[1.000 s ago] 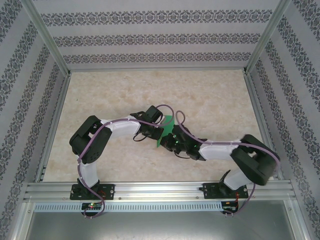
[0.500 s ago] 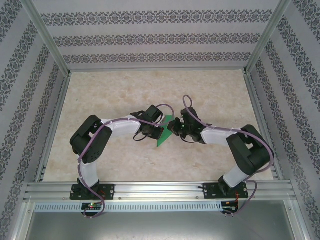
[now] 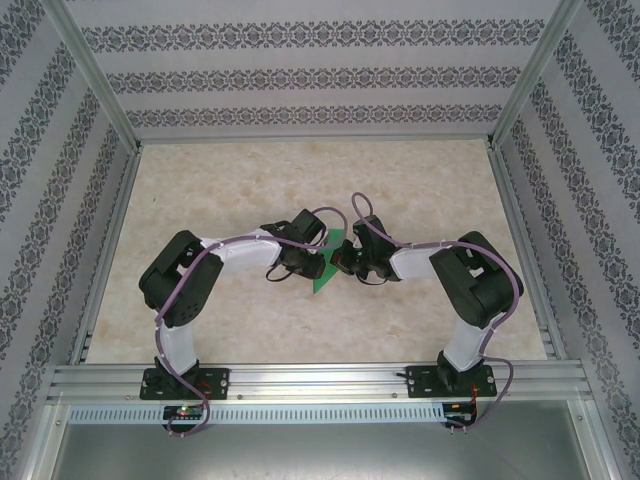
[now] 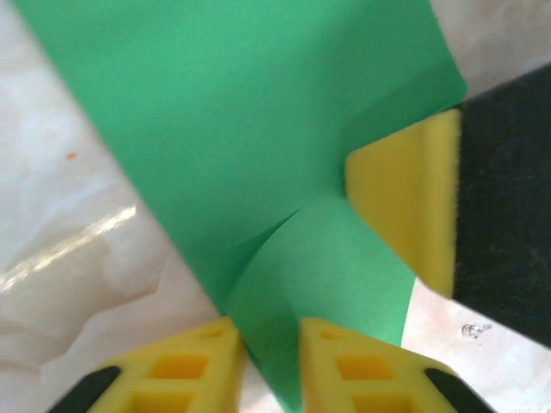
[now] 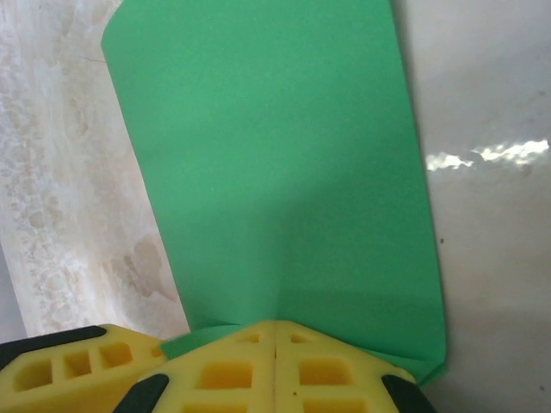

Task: Fold a paper plane with a square sheet of paper (pick it up from the middle)
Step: Third fold the triangle at the center of the table.

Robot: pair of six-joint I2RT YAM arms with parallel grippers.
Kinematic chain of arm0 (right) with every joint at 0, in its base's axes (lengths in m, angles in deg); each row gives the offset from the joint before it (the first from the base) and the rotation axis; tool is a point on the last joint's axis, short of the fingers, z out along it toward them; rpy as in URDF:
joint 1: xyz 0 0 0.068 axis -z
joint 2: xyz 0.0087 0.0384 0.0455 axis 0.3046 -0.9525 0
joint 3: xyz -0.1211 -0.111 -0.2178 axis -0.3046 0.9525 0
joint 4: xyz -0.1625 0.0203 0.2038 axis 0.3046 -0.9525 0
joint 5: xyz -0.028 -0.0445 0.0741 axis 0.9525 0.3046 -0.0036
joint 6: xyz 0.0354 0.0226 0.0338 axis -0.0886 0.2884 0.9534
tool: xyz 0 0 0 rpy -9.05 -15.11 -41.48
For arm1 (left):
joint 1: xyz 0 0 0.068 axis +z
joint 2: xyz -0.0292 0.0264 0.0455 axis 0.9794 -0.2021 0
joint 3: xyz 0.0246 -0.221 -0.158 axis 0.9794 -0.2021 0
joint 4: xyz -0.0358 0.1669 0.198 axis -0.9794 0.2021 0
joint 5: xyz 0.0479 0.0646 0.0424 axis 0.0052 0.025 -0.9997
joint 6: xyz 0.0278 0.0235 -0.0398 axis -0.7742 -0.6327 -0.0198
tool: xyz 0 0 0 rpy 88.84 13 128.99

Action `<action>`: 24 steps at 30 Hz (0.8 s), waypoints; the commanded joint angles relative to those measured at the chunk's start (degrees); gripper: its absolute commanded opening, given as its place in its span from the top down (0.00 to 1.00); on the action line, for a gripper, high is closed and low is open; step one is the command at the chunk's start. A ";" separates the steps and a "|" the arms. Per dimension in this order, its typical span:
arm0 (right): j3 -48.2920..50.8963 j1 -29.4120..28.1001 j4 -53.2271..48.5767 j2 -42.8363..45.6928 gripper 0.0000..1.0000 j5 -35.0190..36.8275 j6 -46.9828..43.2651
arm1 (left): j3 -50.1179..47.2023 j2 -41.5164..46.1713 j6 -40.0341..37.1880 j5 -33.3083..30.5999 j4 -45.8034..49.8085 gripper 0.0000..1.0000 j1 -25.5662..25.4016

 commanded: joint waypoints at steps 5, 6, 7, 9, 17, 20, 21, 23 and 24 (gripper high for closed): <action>-0.70 -0.24 -4.26 -1.58 0.96 0.95 -1.92 | -0.17 10.17 4.93 -4.11 4.05 0.59 3.42; -0.80 -0.26 -4.34 -1.48 0.95 0.96 -1.70 | -0.12 11.25 5.27 -3.14 4.06 0.61 3.42; -0.84 -0.25 -4.28 -1.31 0.96 0.92 -1.60 | -0.32 12.14 5.81 -1.02 3.51 0.66 3.37; -0.78 -0.35 -3.81 -1.05 0.95 0.91 -1.06 | -0.86 12.78 7.24 4.87 1.31 0.76 3.34; -0.64 -0.40 -2.43 -0.97 0.95 0.67 0.26 | -3.09 6.25 13.54 13.41 -7.15 0.93 2.19; -0.52 -0.43 -1.67 -1.08 0.95 0.22 0.53 | -2.91 3.28 14.60 13.29 -9.10 0.95 2.19; -0.52 -0.48 -1.64 -1.12 0.94 0.12 0.57 | -2.85 2.60 14.95 13.03 -9.73 0.95 2.19; -0.39 -0.52 -1.22 -1.04 0.95 0.03 0.69 | -2.94 1.24 15.36 12.57 -11.10 0.96 2.19; -0.31 -0.53 -0.89 -0.99 0.94 -0.02 0.83 | -2.65 0.33 15.37 12.25 -10.83 0.96 2.19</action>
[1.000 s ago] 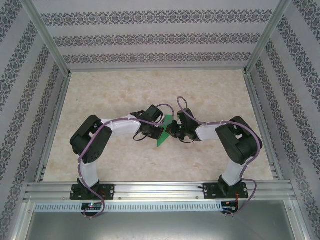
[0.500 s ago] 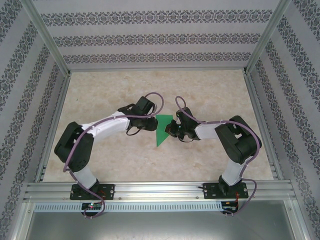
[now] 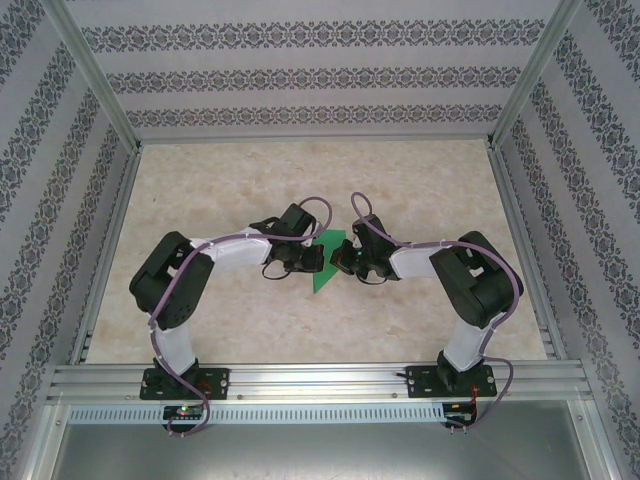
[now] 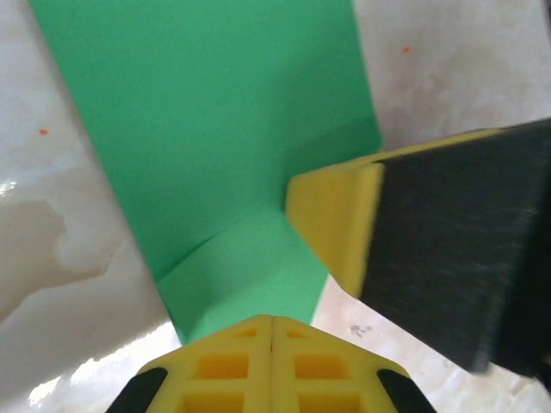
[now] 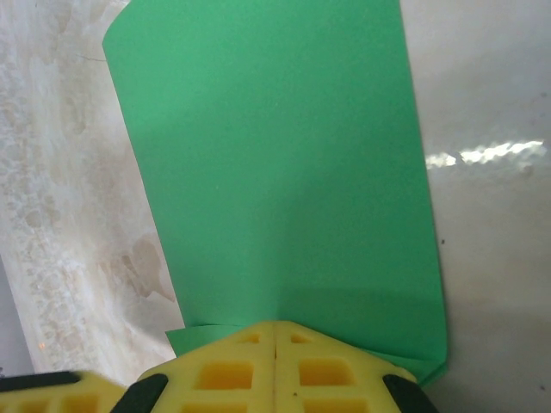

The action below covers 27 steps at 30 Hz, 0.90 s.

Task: Fold a paper plane with a square sheet of paper (pick it up from the middle)
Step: Third fold the triangle at the center of the table.

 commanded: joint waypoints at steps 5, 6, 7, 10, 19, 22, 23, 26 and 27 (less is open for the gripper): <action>0.16 -0.35 1.81 -0.18 0.93 -1.39 0.82 | 0.72 -5.33 1.70 -2.55 -1.19 0.98 -0.59; 0.17 -0.20 1.96 0.44 0.92 -1.74 0.60 | 0.73 -5.86 1.41 -2.96 -0.63 0.98 -0.60; 0.16 -0.11 2.29 1.37 0.91 -2.05 0.08 | 0.68 -6.40 1.10 -3.24 -0.15 0.98 -0.63; -0.24 0.09 1.25 4.57 0.91 -3.59 -2.88 | -0.92 -6.27 0.63 -3.94 -0.51 0.98 -0.59; 2.39 -1.47 -0.85 6.74 0.96 -1.38 -1.98 | -0.33 -5.81 -2.21 -5.73 3.04 0.99 -0.59; 2.45 -2.05 0.21 4.58 0.97 -1.32 -1.35 | 0.10 -5.81 -2.56 -5.75 3.46 0.99 -0.59; 2.29 -2.10 0.54 3.80 0.97 -1.32 -1.28 | 0.19 -5.63 -2.72 -5.80 3.66 0.99 -0.59; 1.67 -2.02 1.41 1.36 0.97 -1.20 -1.51 | 0.19 -5.26 -3.41 -5.97 4.26 0.99 -0.59; 1.55 -1.74 1.20 0.74 0.97 -0.60 -1.58 | 0.30 -5.26 -3.81 -6.09 4.73 0.99 -0.57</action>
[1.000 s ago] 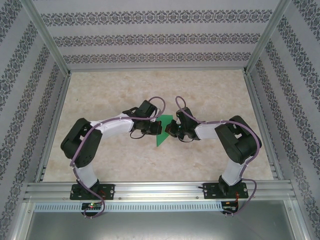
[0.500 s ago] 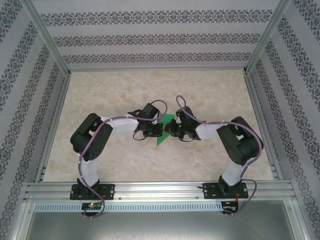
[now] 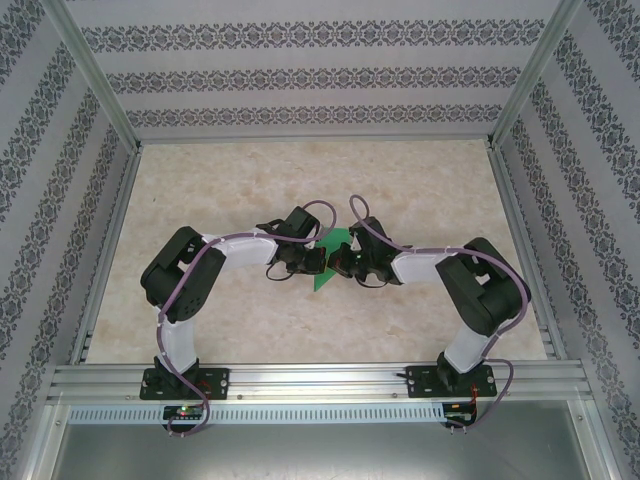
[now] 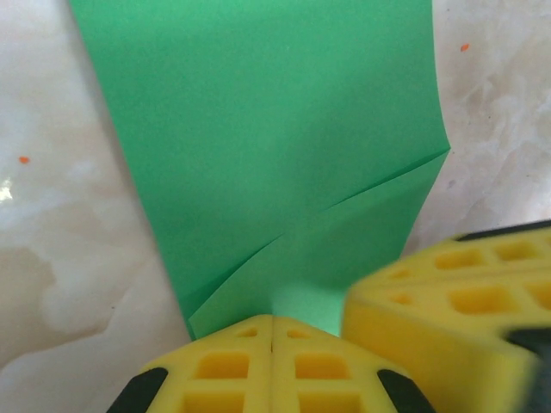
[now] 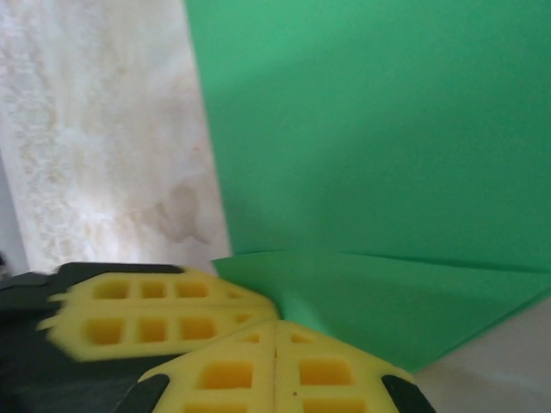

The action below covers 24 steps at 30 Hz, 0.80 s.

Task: Fold a paper plane with a square sheet of paper (pick it up from the middle)
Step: Third fold the triangle at the center of the table.

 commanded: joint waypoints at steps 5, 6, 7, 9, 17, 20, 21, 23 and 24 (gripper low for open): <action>-0.26 2.19 1.76 -3.04 0.97 0.84 -0.36 | -1.25 -1.55 -3.77 -5.63 7.18 0.99 -0.33; -0.49 2.51 0.96 -2.88 0.97 1.01 -0.73 | -1.57 -1.58 -4.01 -5.76 7.26 0.99 -0.33; -0.87 2.71 -0.03 -2.76 0.97 1.30 -1.23 | -1.73 -1.59 -4.20 -5.95 7.33 0.99 -0.33; -1.68 3.40 -2.68 -2.73 0.97 2.16 -2.13 | -2.26 -1.77 -4.55 -6.44 7.53 0.99 -0.33; -2.08 6.79 -3.16 -2.68 0.96 1.00 -3.03 | -3.44 -1.82 -5.61 -7.35 8.00 0.99 -0.33; -2.91 8.24 -4.76 -2.88 0.96 1.42 -3.76 | -3.52 -1.84 -5.94 -7.64 8.40 1.00 -0.33; -2.94 8.89 -4.74 -2.82 0.96 1.44 -3.88 | -3.55 -1.85 -6.05 -7.69 8.56 1.00 -0.33; -2.95 9.93 -4.56 -2.78 0.95 1.17 -4.39 | -3.56 -1.72 -6.17 -7.73 8.63 1.00 -0.33; -2.88 10.68 -4.37 -2.80 0.95 1.10 -4.59 | -3.65 -1.56 -6.15 -7.70 8.63 1.00 -0.33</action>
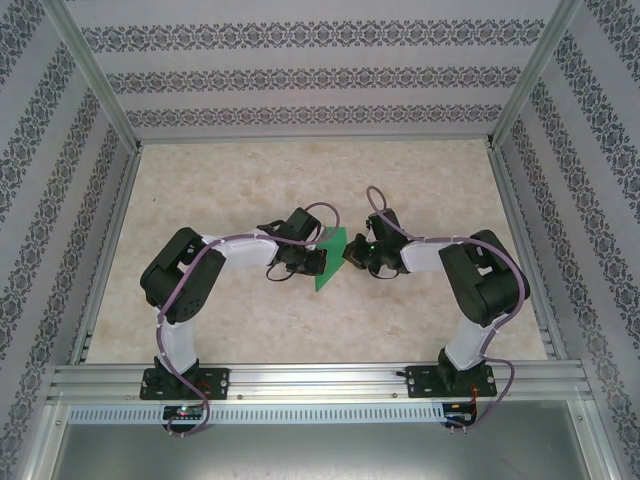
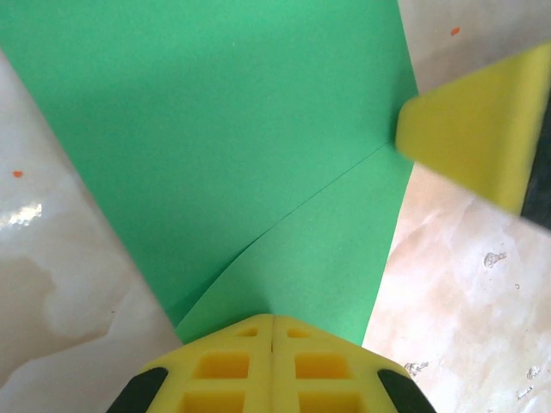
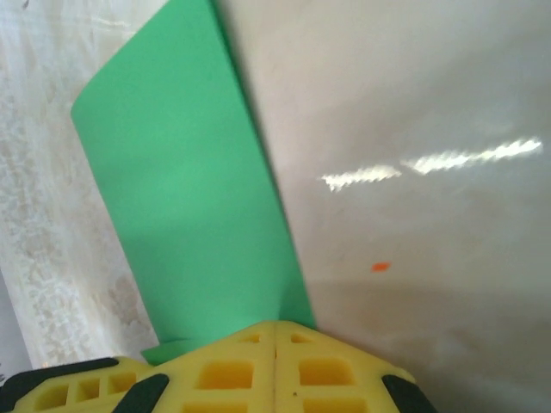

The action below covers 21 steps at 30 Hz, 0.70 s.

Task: Fold a paper plane with a square sheet of paper (pick it up from the middle)
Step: Third fold the triangle at the center of the table.

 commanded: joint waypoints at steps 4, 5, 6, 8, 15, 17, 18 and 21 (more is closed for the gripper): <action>-0.75 3.96 -0.50 -1.19 0.95 0.61 -2.44 | -3.50 -1.69 -2.04 -5.90 8.37 1.00 0.11; -0.60 4.25 0.30 -0.60 0.94 -0.11 -2.51 | -3.49 -1.61 -2.03 -5.80 8.30 1.00 0.11; -0.56 4.35 0.49 0.13 0.94 -0.61 -2.63 | -3.38 -1.50 -1.95 -5.74 8.28 1.00 0.10; -0.69 4.21 0.50 2.13 0.93 -1.60 -2.97 | -3.27 -1.38 -1.82 -5.60 8.19 0.99 0.11; -2.37 -0.98 0.85 3.79 0.92 -4.73 -2.48 | -1.90 -0.89 -1.75 -4.35 8.17 0.99 0.11; -3.07 -2.32 0.50 2.45 0.93 -3.64 -1.92 | -1.62 -0.86 -1.77 -4.16 8.19 0.99 0.11; -3.25 -2.64 0.86 1.58 0.92 -3.22 -1.55 | -1.52 -0.77 -1.77 -4.07 8.19 0.99 0.11; -4.01 -3.02 2.30 -1.42 0.93 -3.36 -0.78 | -1.46 -0.50 -1.77 -3.52 8.02 0.99 0.11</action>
